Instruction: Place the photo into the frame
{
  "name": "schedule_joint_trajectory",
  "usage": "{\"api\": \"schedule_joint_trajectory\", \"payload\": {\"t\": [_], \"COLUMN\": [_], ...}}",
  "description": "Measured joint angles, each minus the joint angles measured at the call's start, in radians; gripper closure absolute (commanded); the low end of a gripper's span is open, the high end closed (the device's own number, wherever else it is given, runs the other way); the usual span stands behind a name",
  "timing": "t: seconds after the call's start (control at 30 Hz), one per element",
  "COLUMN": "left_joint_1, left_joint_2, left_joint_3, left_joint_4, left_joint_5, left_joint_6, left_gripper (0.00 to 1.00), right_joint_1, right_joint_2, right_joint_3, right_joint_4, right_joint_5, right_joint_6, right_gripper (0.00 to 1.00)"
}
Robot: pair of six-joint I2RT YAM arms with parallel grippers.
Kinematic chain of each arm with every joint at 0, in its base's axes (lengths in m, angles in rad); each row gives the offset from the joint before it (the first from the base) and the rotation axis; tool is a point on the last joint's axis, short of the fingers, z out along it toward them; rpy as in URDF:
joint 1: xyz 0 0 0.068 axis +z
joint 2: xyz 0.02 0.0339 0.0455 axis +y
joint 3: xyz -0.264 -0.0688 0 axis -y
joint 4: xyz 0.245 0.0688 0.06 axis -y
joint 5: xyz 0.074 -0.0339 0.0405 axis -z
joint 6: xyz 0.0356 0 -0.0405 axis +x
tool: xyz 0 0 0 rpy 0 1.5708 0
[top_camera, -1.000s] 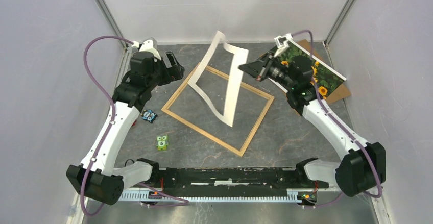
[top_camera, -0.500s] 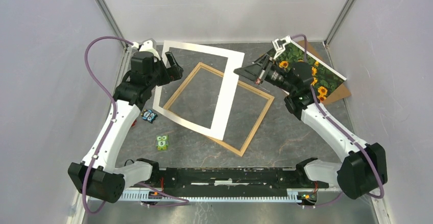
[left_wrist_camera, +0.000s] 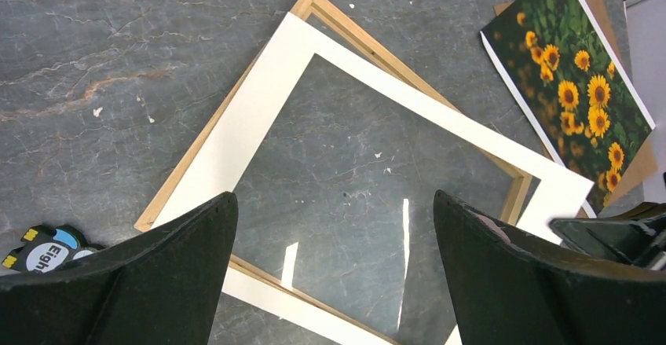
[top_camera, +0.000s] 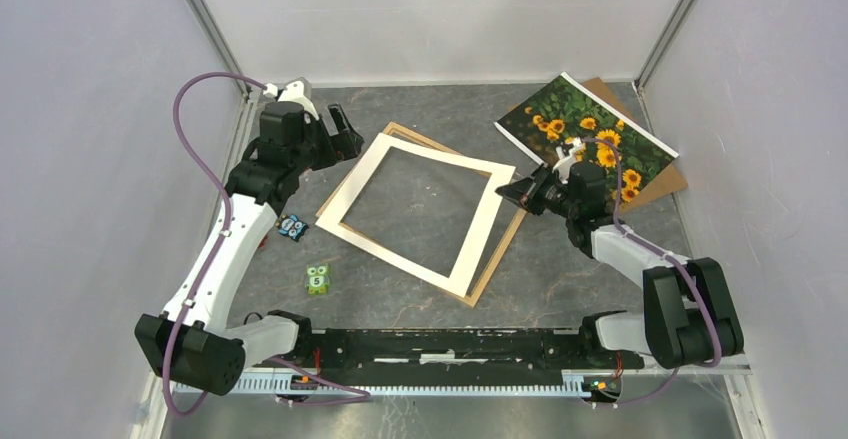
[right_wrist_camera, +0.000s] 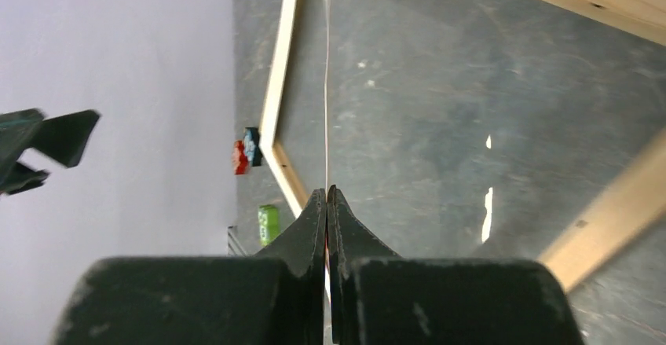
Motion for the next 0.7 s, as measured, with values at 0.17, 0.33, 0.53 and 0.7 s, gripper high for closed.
{"api": "schedule_joint_trajectory", "payload": {"t": [0.17,0.33,0.53,0.7], "left_joint_1": [0.000,0.000,0.000,0.000], "left_joint_2": [0.000,0.005,0.013,0.013], "left_joint_3": [0.000,0.000,0.000,0.000], "left_joint_4": [0.000,0.000,0.000,0.000], "left_joint_5": [0.003,0.029,0.048,0.054], "left_joint_6": [0.000,0.000,0.000,0.000], "left_gripper": [0.00,0.00,0.00,0.00], "right_joint_1": [-0.032,-0.068,-0.087,-0.092], "right_joint_2": [0.019,0.029,0.074,0.151], "right_joint_3": [-0.069,-0.093,-0.093,-0.064], "right_joint_4": [-0.005,-0.007,0.007,0.007], "right_joint_5": [0.051,0.084,0.088,0.060], "right_joint_6": [-0.032,-0.049,-0.054,-0.069], "right_gripper": [1.00,1.00,1.00,1.00]}}
